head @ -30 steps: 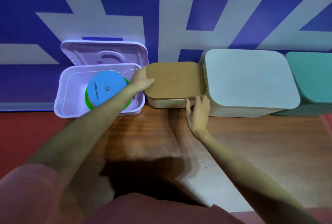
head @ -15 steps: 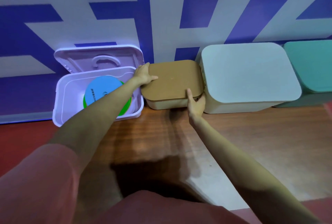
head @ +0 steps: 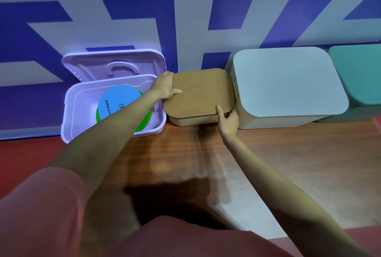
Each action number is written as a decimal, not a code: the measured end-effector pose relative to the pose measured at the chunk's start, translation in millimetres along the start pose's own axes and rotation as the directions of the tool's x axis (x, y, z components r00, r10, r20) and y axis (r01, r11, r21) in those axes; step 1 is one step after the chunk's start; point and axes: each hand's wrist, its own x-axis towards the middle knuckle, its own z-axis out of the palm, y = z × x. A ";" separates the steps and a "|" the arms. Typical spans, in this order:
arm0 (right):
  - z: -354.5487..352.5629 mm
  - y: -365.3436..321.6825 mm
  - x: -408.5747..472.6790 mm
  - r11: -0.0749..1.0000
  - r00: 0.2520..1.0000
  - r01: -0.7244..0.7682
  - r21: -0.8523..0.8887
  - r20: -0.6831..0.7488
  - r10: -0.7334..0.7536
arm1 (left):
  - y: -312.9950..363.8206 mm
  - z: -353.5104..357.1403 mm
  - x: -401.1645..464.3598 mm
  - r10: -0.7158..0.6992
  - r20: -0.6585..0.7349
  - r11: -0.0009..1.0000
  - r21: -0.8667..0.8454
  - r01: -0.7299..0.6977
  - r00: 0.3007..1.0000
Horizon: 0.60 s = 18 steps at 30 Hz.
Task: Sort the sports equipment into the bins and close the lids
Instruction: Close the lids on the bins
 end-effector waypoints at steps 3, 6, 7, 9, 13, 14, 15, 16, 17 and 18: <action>2.7 -12.2 -12.6 0.954 0.994 -0.009 -0.298 -0.106 -0.024 | 1.6 1.5 2.5 0.046 0.019 0.999 -0.003 -0.046 0.999; 5.2 -26.1 -29.3 0.868 0.936 0.204 -0.454 -0.171 -0.309 | -0.4 3.7 3.8 0.087 0.027 0.996 0.003 -0.087 0.996; 6.8 -30.4 -29.4 0.810 0.907 0.311 -0.497 -0.098 -0.409 | -2.1 4.4 4.3 0.097 0.029 0.995 0.003 -0.097 0.995; 11.4 -37.5 -15.6 0.629 0.845 0.472 -0.618 0.115 -0.522 | -4.7 4.9 4.9 0.110 0.034 0.994 0.004 -0.110 0.993; 15.7 -53.5 32.0 0.459 0.830 0.542 -0.704 0.365 -0.421 | -5.6 4.3 6.4 0.130 0.026 0.991 0.019 -0.131 0.991; 15.6 -56.1 42.2 0.477 0.839 0.537 -0.696 0.378 -0.391 | -5.1 3.3 6.9 0.132 0.026 0.991 0.025 -0.133 0.991; 15.0 -58.2 50.3 0.508 0.849 0.526 -0.682 0.389 -0.357 | -4.8 2.7 7.5 0.134 0.030 0.990 0.031 -0.135 0.991; 14.4 -59.2 55.6 0.537 0.860 0.511 -0.672 0.399 -0.319 | -4.8 2.4 8.2 0.136 0.037 0.990 0.036 -0.137 0.990; 14.2 -59.2 57.9 0.550 0.867 0.498 -0.670 0.406 -0.290 | -5.0 2.3 8.8 0.136 0.047 0.989 0.044 -0.138 0.990; 14.7 -57.6 58.7 0.550 0.869 0.493 -0.674 0.408 -0.280 | -5.3 2.1 9.4 0.135 0.056 0.989 0.054 -0.138 0.989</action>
